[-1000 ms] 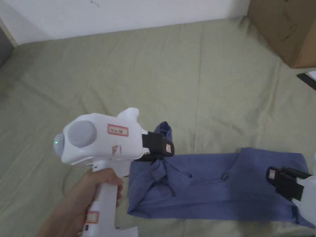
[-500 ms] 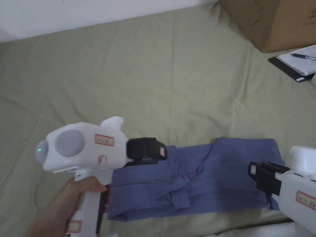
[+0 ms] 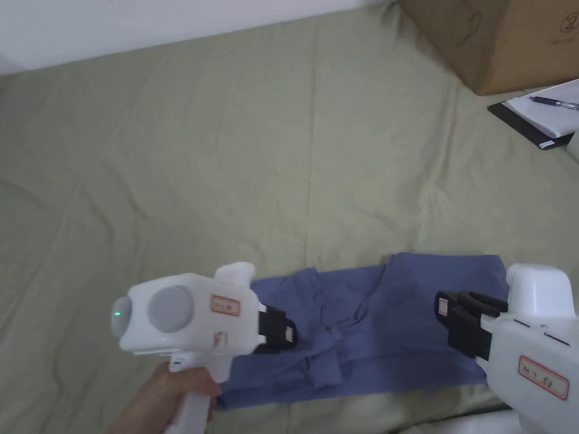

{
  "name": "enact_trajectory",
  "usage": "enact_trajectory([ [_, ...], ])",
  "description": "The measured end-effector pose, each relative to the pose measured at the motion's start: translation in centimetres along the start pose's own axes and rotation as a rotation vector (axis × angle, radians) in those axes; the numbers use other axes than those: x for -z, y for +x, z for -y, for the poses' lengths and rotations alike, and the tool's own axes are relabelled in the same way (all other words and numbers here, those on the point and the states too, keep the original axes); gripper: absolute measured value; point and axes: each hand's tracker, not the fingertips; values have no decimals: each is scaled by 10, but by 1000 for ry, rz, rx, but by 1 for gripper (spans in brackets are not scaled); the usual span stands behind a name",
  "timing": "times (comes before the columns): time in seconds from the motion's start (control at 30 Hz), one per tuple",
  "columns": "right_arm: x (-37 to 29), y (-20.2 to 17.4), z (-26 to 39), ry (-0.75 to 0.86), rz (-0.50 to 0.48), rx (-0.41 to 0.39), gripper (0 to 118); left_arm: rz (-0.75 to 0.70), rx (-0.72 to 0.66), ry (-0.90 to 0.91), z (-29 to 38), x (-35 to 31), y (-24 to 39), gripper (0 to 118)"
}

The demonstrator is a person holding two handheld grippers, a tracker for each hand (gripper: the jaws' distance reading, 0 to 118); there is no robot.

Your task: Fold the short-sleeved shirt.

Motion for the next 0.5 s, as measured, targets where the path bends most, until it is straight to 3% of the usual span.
enact_trajectory([
  [0.27,-3,9,6,-16,16,11,0,34,97,-59,5,26,46,0],
  [0.37,-4,7,6,-17,16,7,0,158,71,-33,5,5,41,0],
  [0.5,-3,-1,4,-19,12,-15,0,154,5,80,12,-44,9,0],
])
